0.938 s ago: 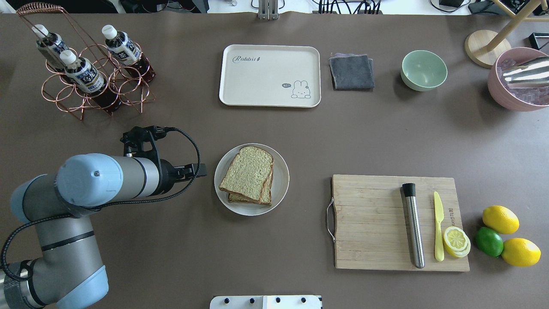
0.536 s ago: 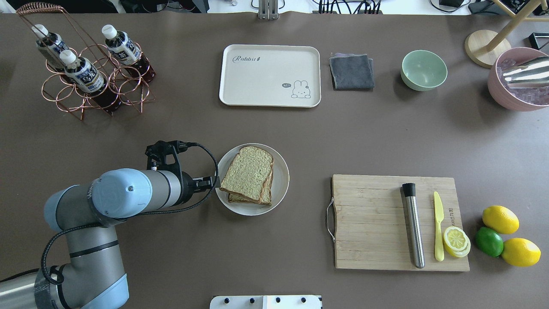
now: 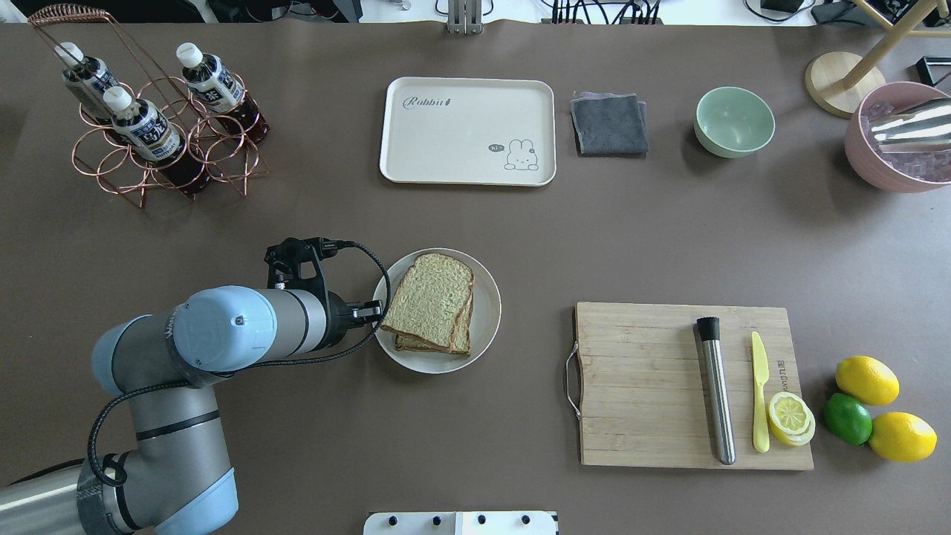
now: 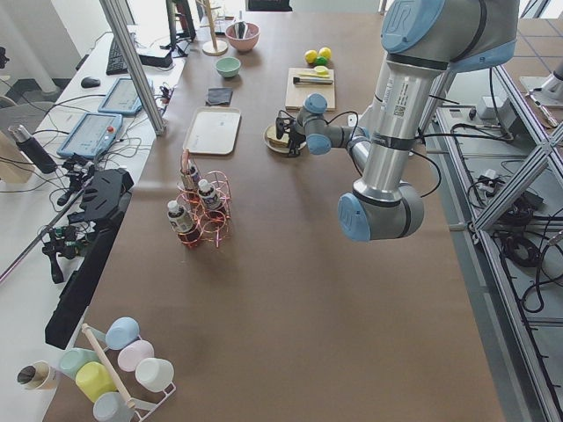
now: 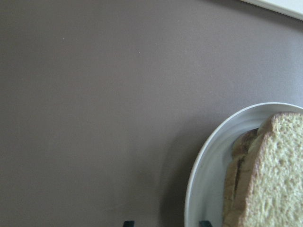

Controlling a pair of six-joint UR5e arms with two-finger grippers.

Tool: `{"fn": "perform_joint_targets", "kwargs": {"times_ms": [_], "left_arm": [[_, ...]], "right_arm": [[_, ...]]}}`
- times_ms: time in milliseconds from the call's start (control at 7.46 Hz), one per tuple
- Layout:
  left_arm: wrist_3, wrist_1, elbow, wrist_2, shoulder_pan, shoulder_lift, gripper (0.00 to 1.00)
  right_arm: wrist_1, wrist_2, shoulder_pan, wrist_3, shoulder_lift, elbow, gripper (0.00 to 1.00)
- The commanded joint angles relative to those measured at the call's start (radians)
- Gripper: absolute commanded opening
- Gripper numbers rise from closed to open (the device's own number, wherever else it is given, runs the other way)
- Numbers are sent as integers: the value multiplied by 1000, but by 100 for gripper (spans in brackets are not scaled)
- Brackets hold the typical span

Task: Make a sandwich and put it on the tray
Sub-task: 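Grasp the white plate rim with the left gripper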

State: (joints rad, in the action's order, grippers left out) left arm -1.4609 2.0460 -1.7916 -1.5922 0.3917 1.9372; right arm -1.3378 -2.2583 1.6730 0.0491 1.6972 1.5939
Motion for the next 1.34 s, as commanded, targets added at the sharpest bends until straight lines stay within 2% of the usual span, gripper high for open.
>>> {"fn": "perform_joint_targets", "kwargs": {"times_ms": [0, 268, 536, 670, 804, 1206], "left_arm": [[-1, 0, 26, 0, -1, 32, 45], [-1, 44, 61, 0, 1, 32, 29], [1, 92, 93, 1, 1, 32, 19], [-1, 94, 92, 0, 1, 32, 4], [1, 94, 89, 0, 1, 32, 0], [1, 92, 74, -11, 15, 46, 0]], "right_arm": [[2, 0, -1, 0, -1, 0, 99], [2, 0, -2, 0, 1, -2, 99], [2, 0, -6, 0, 1, -2, 99], [2, 0, -6, 0, 1, -2, 99], [2, 0, -7, 0, 1, -2, 99], [3, 0, -9, 0, 1, -2, 99]]}}
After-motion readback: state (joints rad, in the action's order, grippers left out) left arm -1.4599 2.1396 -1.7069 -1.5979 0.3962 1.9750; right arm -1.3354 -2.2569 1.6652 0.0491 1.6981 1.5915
